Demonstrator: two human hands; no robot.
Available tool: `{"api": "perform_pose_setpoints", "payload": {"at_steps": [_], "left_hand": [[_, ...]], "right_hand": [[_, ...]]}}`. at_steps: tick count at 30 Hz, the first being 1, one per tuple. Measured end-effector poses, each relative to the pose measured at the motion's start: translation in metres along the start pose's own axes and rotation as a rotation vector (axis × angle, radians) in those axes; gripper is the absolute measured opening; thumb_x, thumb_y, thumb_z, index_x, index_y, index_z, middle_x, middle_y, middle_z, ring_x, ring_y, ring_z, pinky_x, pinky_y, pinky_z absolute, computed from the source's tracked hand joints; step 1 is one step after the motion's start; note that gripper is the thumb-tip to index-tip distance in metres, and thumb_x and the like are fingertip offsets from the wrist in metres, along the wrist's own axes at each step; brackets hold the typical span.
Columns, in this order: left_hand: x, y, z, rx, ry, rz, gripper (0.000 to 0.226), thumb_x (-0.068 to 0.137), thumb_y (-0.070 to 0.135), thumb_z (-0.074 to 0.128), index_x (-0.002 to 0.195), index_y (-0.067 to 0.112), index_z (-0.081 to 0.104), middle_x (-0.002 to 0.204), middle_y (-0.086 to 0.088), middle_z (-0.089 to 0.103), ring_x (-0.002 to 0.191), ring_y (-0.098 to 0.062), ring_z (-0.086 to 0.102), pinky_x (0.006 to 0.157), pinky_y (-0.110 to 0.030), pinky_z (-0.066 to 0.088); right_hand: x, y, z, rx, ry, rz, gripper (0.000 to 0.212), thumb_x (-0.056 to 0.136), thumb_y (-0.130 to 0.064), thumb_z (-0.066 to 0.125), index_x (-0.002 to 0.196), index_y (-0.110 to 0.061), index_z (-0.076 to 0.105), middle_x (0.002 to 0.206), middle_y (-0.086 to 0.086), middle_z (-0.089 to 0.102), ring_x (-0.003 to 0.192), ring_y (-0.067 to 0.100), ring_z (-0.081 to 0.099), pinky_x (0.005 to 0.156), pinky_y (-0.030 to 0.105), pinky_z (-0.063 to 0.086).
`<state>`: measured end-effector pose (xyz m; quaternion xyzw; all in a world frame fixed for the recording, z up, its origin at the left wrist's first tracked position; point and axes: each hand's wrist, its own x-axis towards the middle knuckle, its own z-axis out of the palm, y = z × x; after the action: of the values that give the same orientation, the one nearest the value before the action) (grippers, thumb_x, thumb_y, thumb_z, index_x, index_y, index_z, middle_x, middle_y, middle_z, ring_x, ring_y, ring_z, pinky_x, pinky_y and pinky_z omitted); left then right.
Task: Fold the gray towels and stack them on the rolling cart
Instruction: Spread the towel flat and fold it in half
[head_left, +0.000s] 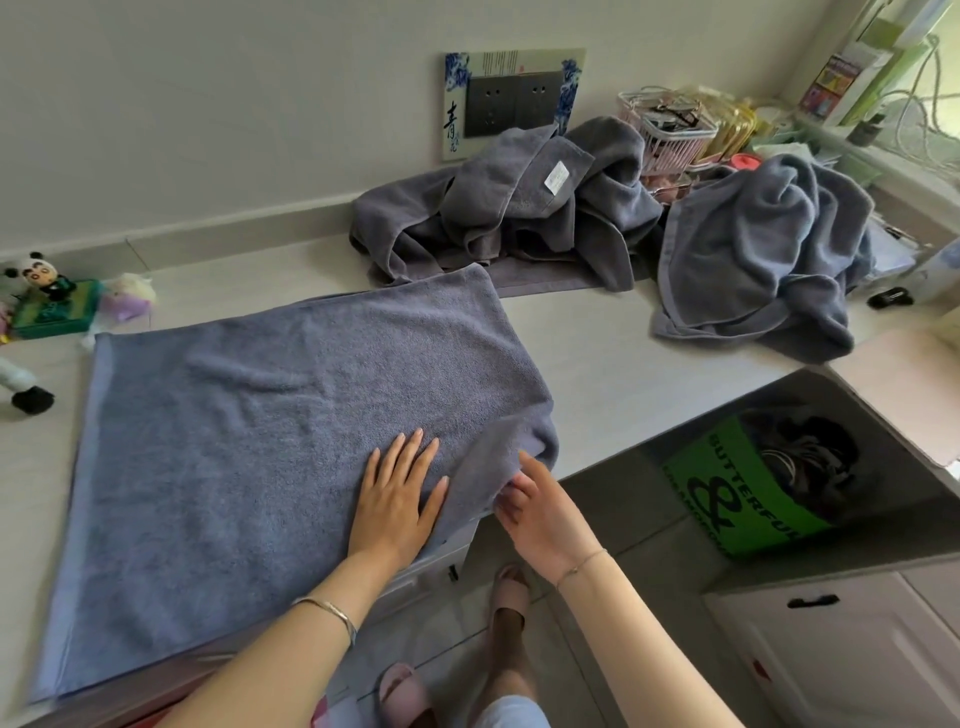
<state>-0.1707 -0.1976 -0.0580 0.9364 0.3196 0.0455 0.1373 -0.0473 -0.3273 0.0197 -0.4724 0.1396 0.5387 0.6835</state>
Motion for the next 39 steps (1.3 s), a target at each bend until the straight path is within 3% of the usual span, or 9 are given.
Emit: {"api": "perform_pose_setpoints", "payload": {"at_steps": [6,12,17,20,24,30,34,37,39], "left_hand": [[0.001,-0.001,0.0,-0.007,-0.022,-0.005,0.065,0.098,0.055,0.004,0.144,0.023,0.036,0.152,0.0,0.033,0.141,-0.019,0.028,0.115,-0.04,0.01],[0.0,0.0,0.001,-0.022,-0.021,0.004,0.066,0.096,0.058,0.003,0.146,0.026,0.033,0.154,0.001,0.028,0.144,-0.018,0.021,0.116,-0.04,0.005],[0.001,0.0,-0.001,-0.039,-0.031,0.011,0.081,0.086,0.068,-0.011,0.149,0.028,0.022,0.158,0.004,0.013,0.146,-0.015,0.005,0.118,-0.037,-0.006],[0.002,-0.001,-0.006,-0.045,-0.095,0.013,0.091,0.075,0.073,-0.022,0.151,0.03,0.007,0.159,0.007,-0.001,0.146,-0.011,-0.008,0.117,-0.035,-0.013],[0.001,-0.002,-0.008,-0.015,-0.12,0.008,0.091,0.073,0.074,-0.023,0.15,0.03,-0.001,0.159,0.008,-0.006,0.146,-0.013,-0.011,0.115,-0.036,-0.015],[0.002,-0.002,-0.008,-0.01,-0.118,-0.003,0.095,0.072,0.073,-0.025,0.151,0.03,0.004,0.159,0.006,-0.001,0.146,-0.017,-0.008,0.114,-0.04,-0.016],[0.002,-0.002,-0.009,0.025,-0.121,-0.004,0.097,0.068,0.072,-0.031,0.151,0.032,0.001,0.159,0.007,-0.003,0.146,-0.017,-0.009,0.115,-0.043,-0.013],[0.002,-0.001,-0.009,0.012,-0.122,-0.001,0.097,0.069,0.074,-0.029,0.151,0.032,0.002,0.159,0.007,-0.003,0.146,-0.017,-0.01,0.115,-0.044,-0.014],[0.002,0.001,-0.01,0.024,-0.134,0.004,0.096,0.069,0.076,-0.026,0.15,0.032,-0.001,0.159,0.006,-0.006,0.146,-0.018,-0.013,0.113,-0.044,-0.017]], "right_hand": [[0.012,-0.015,0.002,0.425,-0.08,-0.037,0.042,0.089,-0.038,0.055,0.122,-0.012,0.06,0.122,0.014,0.063,0.115,0.03,0.058,0.104,0.045,0.04],[0.002,-0.017,-0.037,0.33,0.078,-0.193,0.041,0.092,-0.023,0.054,0.131,-0.01,0.05,0.13,0.01,0.057,0.116,0.021,0.054,0.103,0.034,0.04],[-0.012,-0.025,-0.077,0.269,0.281,-0.204,0.016,0.094,-0.011,0.05,0.109,-0.009,0.056,0.129,0.007,0.047,0.09,0.01,0.053,0.071,0.019,0.053],[-0.01,-0.026,-0.087,-0.179,0.441,-0.361,0.033,0.092,-0.01,0.057,0.124,-0.008,0.052,0.135,0.023,0.046,0.096,0.016,0.054,0.085,0.027,0.047],[0.004,-0.031,-0.073,-0.834,0.492,-0.626,0.04,0.081,-0.019,0.073,0.114,-0.013,0.053,0.115,0.008,0.055,0.097,0.02,0.055,0.079,0.025,0.044],[0.024,-0.041,-0.065,-0.95,0.365,-0.464,0.036,0.084,-0.029,0.069,0.099,0.002,0.06,0.091,0.016,0.064,0.086,0.025,0.059,0.073,0.027,0.048],[0.022,-0.058,-0.069,-0.78,0.288,-0.345,0.048,0.085,-0.035,0.066,0.107,0.008,0.059,0.111,0.023,0.063,0.105,0.03,0.061,0.094,0.042,0.05],[0.017,-0.06,-0.073,-0.704,0.214,-0.214,0.05,0.079,-0.033,0.072,0.108,0.002,0.051,0.106,0.017,0.06,0.092,0.022,0.062,0.074,0.029,0.058],[0.012,-0.059,-0.079,-0.771,0.129,-0.255,0.063,0.074,-0.028,0.077,0.122,-0.009,0.041,0.107,0.006,0.059,0.089,0.016,0.065,0.076,0.026,0.057]]}}
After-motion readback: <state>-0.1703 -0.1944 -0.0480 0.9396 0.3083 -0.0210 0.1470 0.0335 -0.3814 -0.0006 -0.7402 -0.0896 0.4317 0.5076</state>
